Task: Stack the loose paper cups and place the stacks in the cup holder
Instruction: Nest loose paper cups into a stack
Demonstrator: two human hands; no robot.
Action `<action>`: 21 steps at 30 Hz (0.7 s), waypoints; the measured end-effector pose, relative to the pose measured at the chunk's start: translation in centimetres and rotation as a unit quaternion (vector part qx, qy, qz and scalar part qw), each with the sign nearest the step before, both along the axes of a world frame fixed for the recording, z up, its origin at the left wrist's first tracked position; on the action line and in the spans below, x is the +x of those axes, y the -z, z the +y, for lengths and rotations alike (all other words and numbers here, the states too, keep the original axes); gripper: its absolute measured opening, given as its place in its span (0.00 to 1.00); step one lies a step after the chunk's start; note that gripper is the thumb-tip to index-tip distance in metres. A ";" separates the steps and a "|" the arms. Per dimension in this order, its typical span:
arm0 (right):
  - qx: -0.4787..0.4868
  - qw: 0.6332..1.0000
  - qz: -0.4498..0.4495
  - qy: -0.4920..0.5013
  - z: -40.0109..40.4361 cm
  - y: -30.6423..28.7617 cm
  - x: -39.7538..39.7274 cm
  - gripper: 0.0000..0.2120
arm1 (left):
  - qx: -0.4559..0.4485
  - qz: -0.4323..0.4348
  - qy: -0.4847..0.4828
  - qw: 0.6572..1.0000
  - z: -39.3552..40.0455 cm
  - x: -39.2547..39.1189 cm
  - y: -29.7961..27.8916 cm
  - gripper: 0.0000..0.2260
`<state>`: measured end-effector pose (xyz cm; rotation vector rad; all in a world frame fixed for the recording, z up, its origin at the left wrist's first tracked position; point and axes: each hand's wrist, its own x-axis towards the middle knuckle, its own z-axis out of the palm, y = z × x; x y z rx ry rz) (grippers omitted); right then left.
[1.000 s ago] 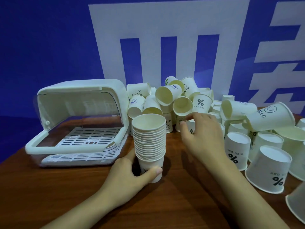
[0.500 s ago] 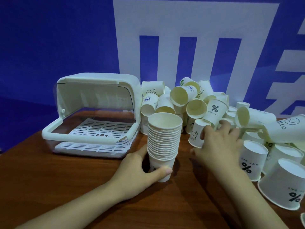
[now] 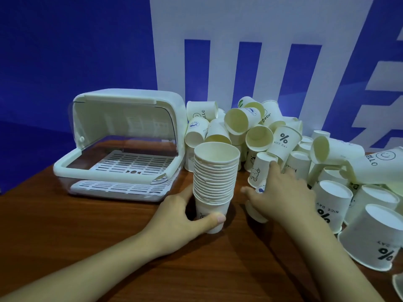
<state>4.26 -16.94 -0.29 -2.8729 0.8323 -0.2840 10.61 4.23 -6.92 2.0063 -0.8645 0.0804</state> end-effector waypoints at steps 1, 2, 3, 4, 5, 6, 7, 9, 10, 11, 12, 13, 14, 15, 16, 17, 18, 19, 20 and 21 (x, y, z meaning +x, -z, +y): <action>0.013 1.000 0.007 -0.015 -0.1 0.2 0.2 0.39 | -0.002 -0.001 0.001 1.000 0.0 0.0 0.0 0.29; 0.025 0.999 0.005 -0.037 -0.2 0.4 0.5 0.38 | -0.003 -0.001 0.003 1.000 0.0 0.0 0.0 0.29; 0.034 0.998 0.005 -0.056 -0.2 0.4 0.6 0.38 | -0.004 -0.002 0.005 1.000 0.0 0.0 -0.1 0.30; 0.042 0.997 0.005 -0.066 -0.2 0.4 0.7 0.40 | -0.004 -0.003 0.005 1.000 0.0 0.0 -0.1 0.29; 0.050 0.997 0.006 -0.064 -0.3 0.3 0.8 0.44 | -0.004 -0.003 0.005 1.000 0.0 0.0 0.0 0.29; 0.056 0.997 0.008 -0.051 -0.4 0.2 0.8 0.49 | -0.004 -0.001 0.006 1.000 0.0 0.0 0.0 0.29; 0.062 0.997 0.013 -0.035 -0.7 0.2 0.7 0.52 | -0.004 0.001 0.007 1.000 0.0 0.0 0.0 0.28; 0.078 0.996 0.031 -0.028 -1.0 0.3 0.4 0.46 | -0.004 0.000 0.007 1.000 0.0 0.0 0.0 0.28; 0.086 0.995 0.041 -0.035 -1.0 0.4 0.4 0.40 | -0.004 -0.002 0.006 1.000 0.0 0.0 0.0 0.29; 0.089 0.994 0.043 -0.041 -0.8 0.5 0.4 0.36 | -0.005 -0.004 0.006 1.000 0.0 0.0 0.0 0.29; 0.088 0.994 0.037 -0.044 -0.7 0.6 0.5 0.34 | -0.005 -0.004 0.006 1.000 0.0 0.0 0.0 0.29; 0.086 0.995 0.022 -0.047 -0.5 0.6 0.6 0.32 | -0.006 -0.005 0.006 1.000 0.0 0.0 0.0 0.29; 0.090 0.995 -0.005 -0.049 -0.5 0.6 0.7 0.30 | -0.006 -0.004 0.007 1.000 0.0 0.1 0.1 0.29; 0.108 0.991 -0.053 -0.050 -0.6 0.6 0.9 0.28 | -0.004 -0.002 0.008 1.000 0.0 0.1 0.1 0.29; 0.144 0.981 -0.122 -0.055 -0.7 0.3 0.9 0.25 | -0.003 0.000 0.009 1.000 0.0 0.1 0.1 0.29; 0.191 0.958 -0.206 -0.065 -0.7 -0.1 0.7 0.23 | -0.001 0.001 0.009 1.000 0.1 0.1 0.2 0.29; 0.244 0.921 -0.293 -0.085 -0.5 -0.6 0.3 0.22 | 0.001 0.000 0.008 1.000 0.1 0.1 0.2 0.30; 0.302 0.870 -0.372 -0.118 -0.2 -1.2 0.0 0.21 | 0.004 -0.001 0.005 1.000 0.1 0.2 0.2 0.30; 0.354 0.810 -0.439 -0.163 0.3 -1.8 -0.4 0.21 | 0.007 0.000 0.003 1.000 0.1 0.2 0.3 0.31; 0.390 0.752 -0.491 -0.203 0.7 -2.4 -0.8 0.20 | 0.007 0.004 0.002 1.000 0.0 0.2 0.3 0.31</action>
